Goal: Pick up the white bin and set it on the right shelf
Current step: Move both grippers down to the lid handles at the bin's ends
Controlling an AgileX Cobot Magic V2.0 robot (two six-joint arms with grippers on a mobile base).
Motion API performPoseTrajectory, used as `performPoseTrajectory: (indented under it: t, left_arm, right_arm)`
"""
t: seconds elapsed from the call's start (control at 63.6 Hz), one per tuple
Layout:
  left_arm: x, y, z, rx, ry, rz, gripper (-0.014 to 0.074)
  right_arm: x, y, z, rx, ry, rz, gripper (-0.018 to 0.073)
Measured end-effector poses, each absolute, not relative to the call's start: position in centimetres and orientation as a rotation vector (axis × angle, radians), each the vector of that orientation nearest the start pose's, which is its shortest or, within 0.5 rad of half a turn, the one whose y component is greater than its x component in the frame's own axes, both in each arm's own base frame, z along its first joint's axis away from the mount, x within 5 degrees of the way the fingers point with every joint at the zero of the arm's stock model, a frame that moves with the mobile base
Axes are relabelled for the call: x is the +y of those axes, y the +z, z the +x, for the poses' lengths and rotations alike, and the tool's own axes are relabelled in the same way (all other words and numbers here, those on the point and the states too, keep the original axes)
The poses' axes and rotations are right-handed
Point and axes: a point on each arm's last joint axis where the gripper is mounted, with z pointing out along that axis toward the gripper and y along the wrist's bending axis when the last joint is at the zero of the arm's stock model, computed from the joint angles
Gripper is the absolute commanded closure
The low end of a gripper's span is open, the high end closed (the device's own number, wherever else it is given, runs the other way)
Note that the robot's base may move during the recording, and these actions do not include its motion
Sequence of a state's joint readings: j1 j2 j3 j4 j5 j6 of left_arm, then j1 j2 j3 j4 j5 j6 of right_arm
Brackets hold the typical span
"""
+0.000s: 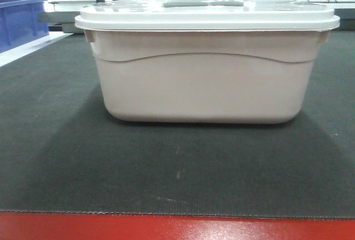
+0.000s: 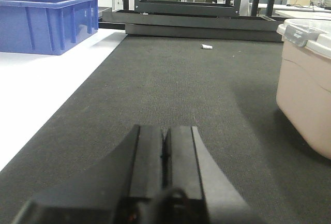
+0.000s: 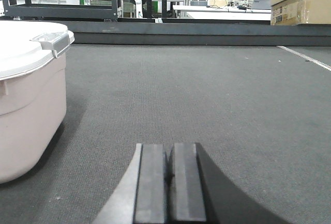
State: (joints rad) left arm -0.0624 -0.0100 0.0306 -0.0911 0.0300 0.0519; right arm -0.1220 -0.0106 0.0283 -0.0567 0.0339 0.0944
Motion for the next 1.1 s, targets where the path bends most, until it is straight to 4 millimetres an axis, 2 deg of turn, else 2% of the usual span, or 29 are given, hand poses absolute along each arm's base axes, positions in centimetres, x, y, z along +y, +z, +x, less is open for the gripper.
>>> performPoseTrajectory:
  t: [0.66,0.943,1.1]
  left_arm:
    - [-0.4,20.3,5.7,1.505,-0.082,0.017,0.0713]
    - [-0.2,21.7,5.5,1.357,-0.080,0.000,0.0713]
    - [0.2,22.4,5.3,1.274,-0.176,-0.125,0.0713]
  right_arm:
    - [-0.7,20.2,5.6,1.526,-0.068,0.123,0.0487]
    - [-0.7,20.6,5.6,1.475,-0.067,0.117,0.0487]
    - [-0.7,20.6,5.6,1.475,-0.067,0.117,0.0487]
